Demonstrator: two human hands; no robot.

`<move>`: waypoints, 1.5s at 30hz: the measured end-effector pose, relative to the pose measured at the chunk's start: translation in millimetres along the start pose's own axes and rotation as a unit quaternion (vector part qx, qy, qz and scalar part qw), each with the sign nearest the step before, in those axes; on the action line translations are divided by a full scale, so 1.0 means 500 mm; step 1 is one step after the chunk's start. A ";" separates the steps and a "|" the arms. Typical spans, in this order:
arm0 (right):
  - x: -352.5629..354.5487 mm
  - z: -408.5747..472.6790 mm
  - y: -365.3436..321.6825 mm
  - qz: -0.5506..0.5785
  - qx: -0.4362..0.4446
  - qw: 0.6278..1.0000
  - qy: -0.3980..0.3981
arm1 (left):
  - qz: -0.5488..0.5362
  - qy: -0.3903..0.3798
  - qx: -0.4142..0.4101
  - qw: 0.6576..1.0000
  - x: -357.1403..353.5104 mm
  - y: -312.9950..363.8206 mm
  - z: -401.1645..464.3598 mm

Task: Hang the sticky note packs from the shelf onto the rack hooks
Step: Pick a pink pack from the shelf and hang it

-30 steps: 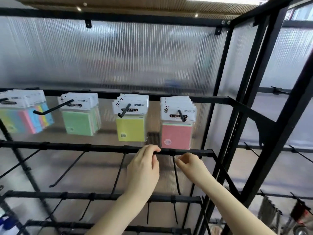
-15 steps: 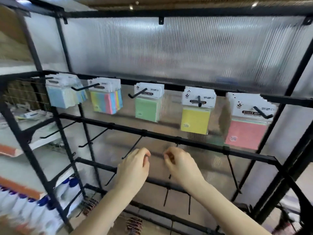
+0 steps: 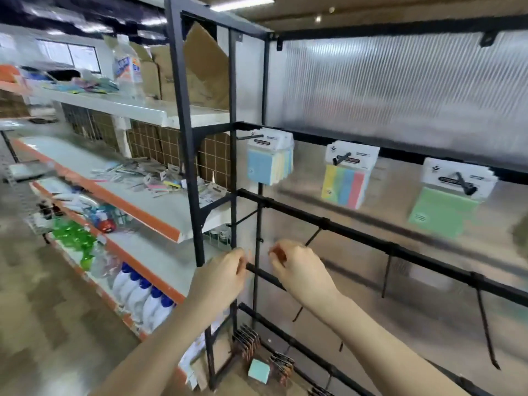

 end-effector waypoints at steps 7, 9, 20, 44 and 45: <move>-0.164 0.110 -0.164 0.044 0.028 0.998 -0.034 | 0.028 -0.016 0.054 0.998 0.082 -0.226 0.011; -0.213 0.126 -0.200 0.050 0.033 0.997 -0.052 | 0.032 -0.025 0.077 0.996 0.095 -0.279 0.007; -0.431 0.267 -0.358 0.076 0.080 0.983 -0.148 | 0.055 -0.017 0.189 0.980 0.119 -0.531 0.033; -0.868 0.757 -0.391 0.182 -0.106 0.963 -0.166 | -0.002 -0.039 0.180 0.983 0.019 -0.953 0.475; -0.879 0.771 -0.388 0.180 -0.113 0.964 -0.159 | -0.006 -0.037 0.170 0.985 0.015 -0.964 0.495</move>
Point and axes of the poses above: each hand's wrist, its own z-axis towards the middle knuckle, its own x-axis out of the back of the hand, y = z × x, the point moved 3 cm from there along z, towards the middle knuckle, and after that the axes turned 3 degrees about -x, right-handed, at the moved point
